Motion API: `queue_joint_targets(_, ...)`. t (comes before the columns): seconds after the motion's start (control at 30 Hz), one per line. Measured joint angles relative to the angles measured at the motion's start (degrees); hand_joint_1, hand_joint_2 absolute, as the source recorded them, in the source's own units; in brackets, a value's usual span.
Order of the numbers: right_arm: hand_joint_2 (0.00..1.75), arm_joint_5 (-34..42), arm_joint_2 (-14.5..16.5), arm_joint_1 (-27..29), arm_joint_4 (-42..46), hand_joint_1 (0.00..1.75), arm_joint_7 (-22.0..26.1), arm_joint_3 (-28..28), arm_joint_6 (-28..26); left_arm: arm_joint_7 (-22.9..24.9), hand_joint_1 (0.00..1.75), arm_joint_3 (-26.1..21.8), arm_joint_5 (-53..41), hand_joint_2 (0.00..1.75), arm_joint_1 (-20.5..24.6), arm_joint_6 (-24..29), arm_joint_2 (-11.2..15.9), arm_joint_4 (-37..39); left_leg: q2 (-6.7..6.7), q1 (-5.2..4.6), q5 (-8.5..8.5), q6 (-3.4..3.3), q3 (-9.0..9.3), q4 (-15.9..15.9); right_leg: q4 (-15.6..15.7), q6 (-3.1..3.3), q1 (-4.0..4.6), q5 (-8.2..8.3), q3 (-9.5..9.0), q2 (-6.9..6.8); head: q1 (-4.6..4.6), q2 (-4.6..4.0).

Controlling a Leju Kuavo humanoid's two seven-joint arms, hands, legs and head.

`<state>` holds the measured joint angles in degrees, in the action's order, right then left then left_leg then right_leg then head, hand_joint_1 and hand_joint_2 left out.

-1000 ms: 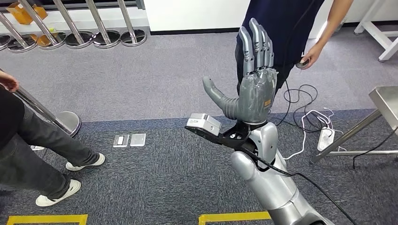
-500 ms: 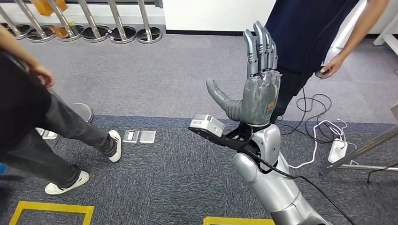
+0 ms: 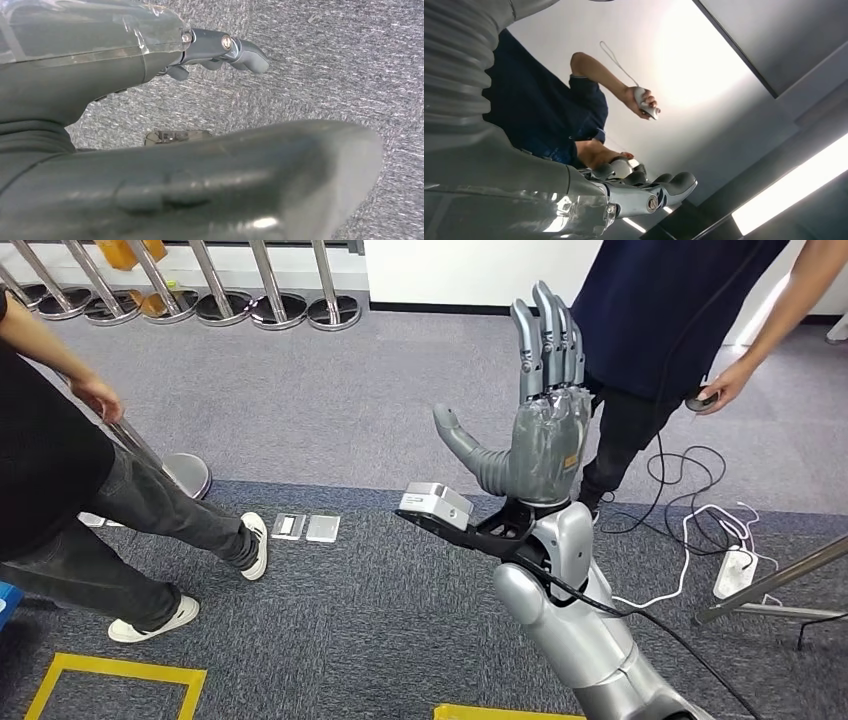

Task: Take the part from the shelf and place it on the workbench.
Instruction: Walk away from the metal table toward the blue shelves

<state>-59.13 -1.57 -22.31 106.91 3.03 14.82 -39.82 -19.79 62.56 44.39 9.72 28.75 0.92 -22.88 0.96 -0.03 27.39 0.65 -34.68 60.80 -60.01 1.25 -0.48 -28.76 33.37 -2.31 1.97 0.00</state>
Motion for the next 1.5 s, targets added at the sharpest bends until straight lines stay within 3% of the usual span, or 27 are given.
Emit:
queue_joint_targets(0.1,1.75,-0.1,0.0,0.0,0.0,0.00,-0.3,0.0,0.0,0.1,0.00,0.1,0.0,0.00,0.0,0.0,0.0,0.0,-0.02,-0.50,-0.18,-0.68,0.58,-1.8,0.3,-0.83,-0.05,0.00,-0.14,-0.52,0.00,0.00)
queue_joint_targets(0.17,1.75,-0.1,0.0,0.0,0.0,0.00,-0.4,0.0,0.0,0.1,0.00,0.1,0.0,0.00,0.0,0.0,0.0,0.0,-0.39,-0.29,-0.60,-1.37,0.98,-2.6,-0.7,-1.35,-0.20,-0.95,0.05,0.14,0.04,0.00)
queue_joint_targets(0.2,1.75,-0.1,-0.1,0.0,0.1,0.00,-0.4,0.0,0.0,0.1,0.00,0.1,0.0,0.00,0.1,0.0,0.0,0.0,-0.55,-0.14,-0.81,-1.73,1.20,-3.0,-2.7,-1.53,-0.23,-2.26,0.86,0.80,0.10,0.00)
queue_joint_targets(0.27,1.75,-0.1,-0.1,0.1,0.1,0.00,-0.4,0.0,0.0,0.1,0.00,0.1,-0.1,0.00,0.2,-0.1,0.0,0.0,-1.05,-0.10,-0.93,-2.13,1.32,-3.2,-9.5,-1.67,-0.27,-5.79,4.07,1.91,0.28,0.00)
queue_joint_targets(0.3,1.75,-0.1,-0.1,0.3,0.1,0.00,-0.5,0.0,0.0,0.2,0.00,0.1,-0.1,0.00,0.2,-0.3,0.0,0.0,-1.40,-0.12,-0.91,-2.19,1.31,-3.2,-13.0,-1.74,-0.27,-7.05,5.78,2.09,0.35,0.00)
queue_joint_targets(0.33,1.75,-0.1,-0.1,0.4,0.1,0.00,-0.5,0.0,0.0,0.2,0.00,0.2,-0.1,0.00,0.1,-0.6,0.0,0.0,-1.85,-0.12,-0.89,-2.21,1.31,-3.2,-15.0,-1.80,-0.29,-7.31,6.84,2.14,0.40,0.00)
queue_joint_targets(0.37,1.75,-0.1,-0.2,0.5,0.1,0.00,-0.5,0.0,0.0,0.3,0.00,0.2,-0.1,0.00,0.2,-0.8,0.0,0.0,-2.34,-0.10,-0.87,-2.20,1.32,-3.1,-14.9,-1.81,-0.32,-6.45,6.93,2.20,0.44,0.00)
queue_joint_targets(0.4,1.75,-0.1,-0.2,0.6,0.1,0.00,-0.5,0.0,0.0,0.3,0.00,0.2,-0.1,0.00,0.2,-1.0,0.0,0.0,-2.88,-0.06,-0.81,-2.12,1.33,-2.9,-12.6,-1.80,-0.39,-4.59,5.92,2.33,0.47,0.00)
queue_joint_targets(0.43,1.75,-0.1,-0.2,0.6,0.1,0.00,-0.5,0.0,0.0,0.3,0.00,0.3,0.0,0.00,0.2,-1.0,0.0,0.0,-3.42,-0.01,-0.68,-1.97,1.30,-2.7,-8.7,-1.78,-0.51,-2.34,4.19,2.82,0.53,0.00)
queue_joint_targets(0.5,1.75,0.0,-0.2,0.6,0.1,0.00,-0.3,0.1,0.0,0.3,0.00,0.3,0.1,0.00,0.2,-0.7,0.0,0.0,-4.43,-0.05,-0.34,-1.46,0.83,-1.9,-2.1,-1.72,-0.78,0.18,1.37,4.53,0.58,0.00)
queue_joint_targets(0.57,1.75,0.1,-0.3,0.8,0.1,0.00,-0.2,0.1,0.0,0.2,0.00,0.3,0.2,0.00,0.1,-0.3,0.0,0.0,-5.23,0.01,-0.29,-0.85,0.22,-1.5,-0.5,-1.42,-0.69,0.23,0.85,5.25,0.58,0.00)
queue_joint_targets(0.6,1.75,0.2,-0.3,0.9,0.2,0.00,-0.1,0.1,0.0,0.2,0.00,0.3,0.3,0.00,-0.1,-0.1,0.0,0.0,-5.64,0.11,-0.36,-0.56,0.06,-1.5,-0.4,-1.09,-0.59,0.36,0.87,4.82,0.55,0.00)
queue_joint_targets(0.67,1.75,0.2,-0.3,0.9,0.2,0.00,0.0,0.1,0.0,0.2,0.00,0.3,0.4,0.00,-0.2,0.0,0.0,0.0,-5.11,0.16,0.25,0.04,-0.19,-0.6,0.0,-0.46,-0.60,0.53,0.60,3.82,0.40,0.00)
queue_joint_targets(0.73,1.75,0.2,-0.3,0.9,0.2,0.00,0.1,0.2,0.0,0.1,0.00,0.3,0.5,0.00,-0.2,0.1,0.0,0.0,-3.26,0.18,2.87,0.64,-2.09,3.9,0.2,0.07,-0.67,0.55,0.30,2.65,0.06,0.00)
queue_joint_targets(0.8,1.75,0.2,-0.3,0.9,0.2,0.00,0.2,0.2,0.0,0.1,0.00,0.3,0.6,0.00,-0.2,0.1,-0.1,0.0,-2.02,0.41,6.06,1.12,-5.73,11.3,0.3,0.38,-0.50,0.39,0.19,1.53,-0.14,0.00)
queue_joint_targets(0.83,1.75,0.2,-0.3,0.9,0.2,0.00,0.2,0.2,0.0,0.1,0.00,0.3,0.6,0.00,-0.2,0.1,-0.1,0.0,-1.80,0.54,6.69,1.24,-7.07,13.9,0.3,0.45,-0.43,0.31,0.15,1.06,-0.15,0.00)
queue_joint_targets(0.87,1.75,0.2,-0.3,0.9,0.2,0.00,0.2,0.2,0.0,0.1,0.00,0.3,0.7,0.00,-0.3,0.1,-0.1,0.0,-1.67,0.64,6.29,1.27,-7.47,14.5,0.2,0.45,-0.40,0.22,0.09,0.66,-0.16,0.00)
queue_joint_targets(0.9,1.75,0.2,-0.3,0.9,0.2,0.00,0.2,0.2,0.0,0.1,0.00,0.3,0.7,0.00,-0.4,0.1,-0.1,0.0,-1.53,0.69,4.81,1.21,-6.64,12.6,0.2,0.40,-0.39,0.10,-0.05,0.33,-0.16,0.00)
queue_joint_targets(1.0,1.75,0.2,-0.4,0.9,0.2,0.00,0.2,0.2,0.0,0.1,0.00,0.3,0.7,0.00,-0.5,0.2,-0.1,0.0,-0.50,0.46,-0.14,0.60,-1.23,1.5,0.2,-0.10,-0.28,-0.36,-0.60,-0.34,-0.19,0.00)
queue_joint_targets(1.07,1.75,0.2,-0.4,0.9,0.3,0.00,0.2,0.2,0.0,0.1,0.00,0.3,0.7,0.00,-0.5,0.2,-0.1,0.0,-0.07,0.00,-0.48,0.14,-0.03,-1.3,0.3,-0.65,-0.23,-0.47,-0.69,-0.58,-0.18,0.00)
queue_joint_targets(1.17,1.75,0.2,-0.4,0.9,0.3,0.00,0.2,0.2,0.0,0.0,0.00,0.3,0.8,0.00,-0.5,0.2,-0.1,0.0,-0.46,-0.02,-0.76,-0.82,0.33,-2.3,0.2,-1.56,-0.46,-0.94,-0.87,-0.37,-0.19,0.00)
queue_joint_targets(1.23,1.75,0.2,-0.4,0.8,0.3,0.00,0.2,0.2,0.0,0.0,0.00,0.3,0.8,0.00,-0.4,0.3,-0.1,0.0,-0.64,0.24,-1.02,-1.59,0.87,-3.0,-3.2,-1.86,-0.49,-3.11,0.55,0.99,-0.02,0.00)
queue_joint_targets(1.33,1.75,0.2,-0.4,1.1,0.3,0.00,0.2,0.2,0.0,0.0,0.00,0.3,0.8,0.00,-0.3,0.4,-0.1,0.0,-1.16,0.07,-0.93,-2.06,0.97,-3.0,-13.7,-1.98,-0.44,-7.27,5.99,2.13,0.31,0.00)
queue_joint_targets(1.37,1.75,0.2,-0.4,1.2,0.3,0.00,0.2,0.2,0.0,0.0,0.00,0.3,0.8,0.00,-0.3,0.4,-0.1,0.0,-1.46,0.04,-0.87,-2.09,0.99,-2.9,-15.1,-2.01,-0.45,-7.01,6.95,2.17,0.37,0.00)
queue_joint_targets(1.4,1.75,0.2,-0.5,1.3,0.3,0.00,0.2,0.2,0.0,0.0,0.00,0.3,0.8,0.00,-0.3,0.4,-0.2,0.0,-1.79,0.03,-0.79,-2.06,1.04,-2.8,-14.3,-1.98,-0.47,-5.62,6.85,2.19,0.42,0.00)
queue_joint_targets(1.47,1.75,0.2,-0.5,1.3,0.3,0.00,0.2,0.2,0.0,0.0,0.00,0.3,0.7,0.00,-0.3,0.2,-0.2,0.0,-2.42,0.09,-0.45,-1.79,1.10,-2.4,-7.4,-1.83,-0.56,-1.36,4.00,2.51,0.58,0.00)
queue_joint_targets(1.5,1.75,0.2,-0.5,1.3,0.3,0.00,0.2,0.2,0.0,0.0,0.00,0.3,0.7,0.00,-0.2,-0.1,-0.2,0.0,-2.72,0.04,-0.20,-1.51,0.97,-2.0,-3.9,-1.75,-0.59,0.01,2.54,2.82,0.62,0.00)
